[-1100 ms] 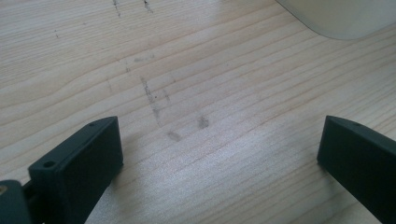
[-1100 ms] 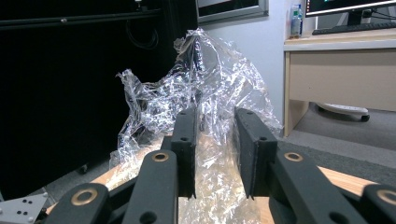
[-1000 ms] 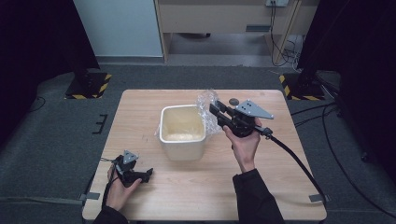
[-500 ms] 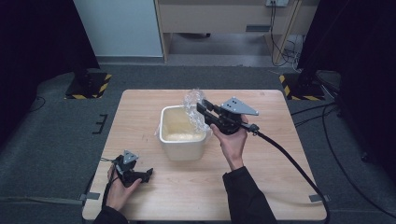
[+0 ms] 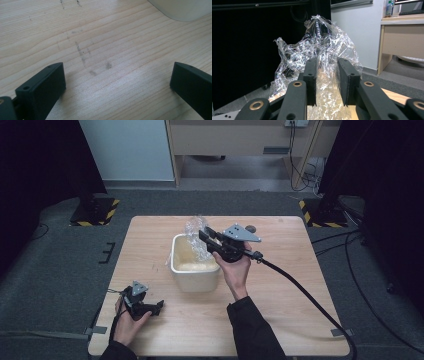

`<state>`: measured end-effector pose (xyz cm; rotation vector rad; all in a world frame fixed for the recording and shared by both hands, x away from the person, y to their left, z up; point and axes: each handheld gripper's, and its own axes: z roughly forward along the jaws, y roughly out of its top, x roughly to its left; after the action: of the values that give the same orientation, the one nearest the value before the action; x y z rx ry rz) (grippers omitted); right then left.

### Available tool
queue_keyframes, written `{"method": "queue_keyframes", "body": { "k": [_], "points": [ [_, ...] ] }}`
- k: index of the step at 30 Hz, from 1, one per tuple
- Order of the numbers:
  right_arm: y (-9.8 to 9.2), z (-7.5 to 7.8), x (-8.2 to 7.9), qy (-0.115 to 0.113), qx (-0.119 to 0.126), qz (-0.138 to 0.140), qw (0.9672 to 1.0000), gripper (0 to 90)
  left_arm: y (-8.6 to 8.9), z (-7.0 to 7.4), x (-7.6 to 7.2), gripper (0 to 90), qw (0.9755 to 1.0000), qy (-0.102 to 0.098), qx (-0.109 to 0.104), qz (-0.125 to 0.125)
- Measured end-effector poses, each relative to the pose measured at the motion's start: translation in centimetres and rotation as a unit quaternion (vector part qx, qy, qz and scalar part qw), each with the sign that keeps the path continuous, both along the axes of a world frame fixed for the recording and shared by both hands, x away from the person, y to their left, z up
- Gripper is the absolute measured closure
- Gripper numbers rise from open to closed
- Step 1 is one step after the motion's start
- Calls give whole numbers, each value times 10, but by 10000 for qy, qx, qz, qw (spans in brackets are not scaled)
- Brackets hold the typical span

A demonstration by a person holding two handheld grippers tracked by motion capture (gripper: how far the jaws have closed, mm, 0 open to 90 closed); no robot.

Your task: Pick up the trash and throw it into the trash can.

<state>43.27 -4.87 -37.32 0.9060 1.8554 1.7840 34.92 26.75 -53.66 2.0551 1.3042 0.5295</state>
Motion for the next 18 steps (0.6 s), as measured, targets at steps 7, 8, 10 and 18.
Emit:
{"method": "queue_keyframes", "body": {
  "k": [7,8,10,18],
  "points": [
    [12,-7,4,31,-180,7,9998,667,0,0,0,0,10000,1,0,0],
    [13,-9,5,69,-222,-5,9997,643,0,0,0,0,10000,4,5,-6],
    [13,-12,7,112,-334,-43,9994,565,0,0,0,0,10000,5,6,-6],
    [6,-5,6,104,-410,-115,9990,382,0,0,0,0,10000,1,1,-1]
  ]
}}
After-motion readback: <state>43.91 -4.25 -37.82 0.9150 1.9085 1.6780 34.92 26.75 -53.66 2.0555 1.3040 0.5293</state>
